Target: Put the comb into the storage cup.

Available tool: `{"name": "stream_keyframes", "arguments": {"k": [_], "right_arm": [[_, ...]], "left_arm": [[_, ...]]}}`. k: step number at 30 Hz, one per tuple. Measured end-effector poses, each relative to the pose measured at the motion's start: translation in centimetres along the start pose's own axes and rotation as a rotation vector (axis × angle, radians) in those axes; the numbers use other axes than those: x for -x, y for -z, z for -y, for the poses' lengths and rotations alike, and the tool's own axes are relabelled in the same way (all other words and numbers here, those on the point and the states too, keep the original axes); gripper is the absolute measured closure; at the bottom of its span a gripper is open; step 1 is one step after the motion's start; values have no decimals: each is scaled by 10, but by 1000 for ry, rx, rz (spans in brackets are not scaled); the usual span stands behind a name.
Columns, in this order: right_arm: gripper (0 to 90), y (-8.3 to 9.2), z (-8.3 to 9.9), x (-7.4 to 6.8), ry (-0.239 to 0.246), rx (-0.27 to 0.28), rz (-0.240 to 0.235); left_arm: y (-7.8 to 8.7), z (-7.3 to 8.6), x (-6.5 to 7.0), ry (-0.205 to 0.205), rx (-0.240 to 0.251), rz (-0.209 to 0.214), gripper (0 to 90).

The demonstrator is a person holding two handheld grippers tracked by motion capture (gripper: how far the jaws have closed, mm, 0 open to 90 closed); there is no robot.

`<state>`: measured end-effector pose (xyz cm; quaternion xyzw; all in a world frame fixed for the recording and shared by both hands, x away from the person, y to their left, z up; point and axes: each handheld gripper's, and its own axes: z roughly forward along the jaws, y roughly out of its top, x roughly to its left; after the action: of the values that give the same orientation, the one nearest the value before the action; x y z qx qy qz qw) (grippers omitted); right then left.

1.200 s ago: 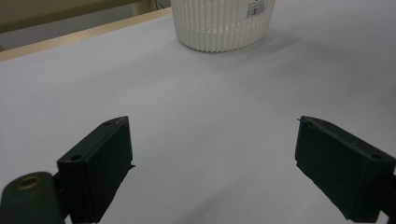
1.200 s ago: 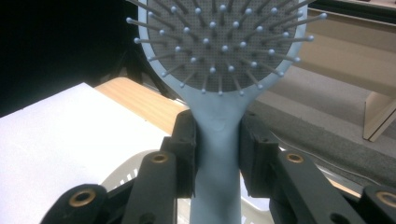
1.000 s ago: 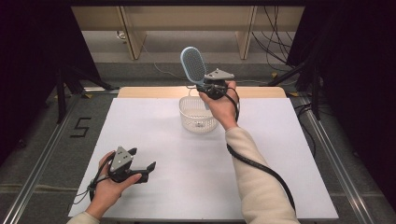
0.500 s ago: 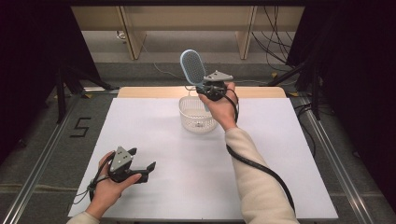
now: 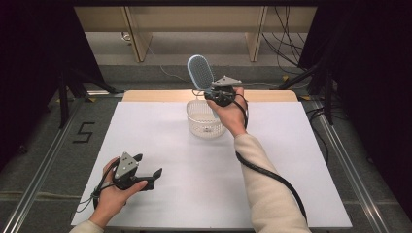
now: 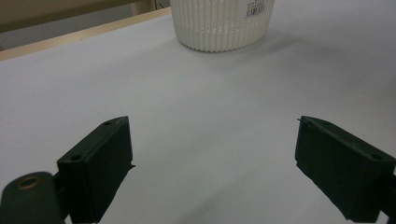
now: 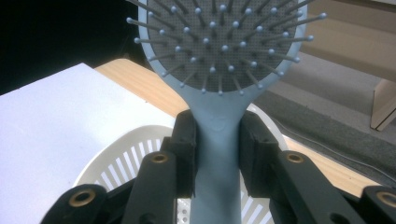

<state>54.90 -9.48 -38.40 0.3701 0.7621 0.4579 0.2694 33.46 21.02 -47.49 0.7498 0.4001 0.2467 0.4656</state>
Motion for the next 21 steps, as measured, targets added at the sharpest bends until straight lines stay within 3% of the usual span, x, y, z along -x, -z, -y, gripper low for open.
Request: {"name": "stream_keyframes", "arguments": {"k": [21], "right_arm": [[702,-5,6,-1,-2,-21,-5]], "left_arm": [[0,0,0,1,1,1,107]]}}
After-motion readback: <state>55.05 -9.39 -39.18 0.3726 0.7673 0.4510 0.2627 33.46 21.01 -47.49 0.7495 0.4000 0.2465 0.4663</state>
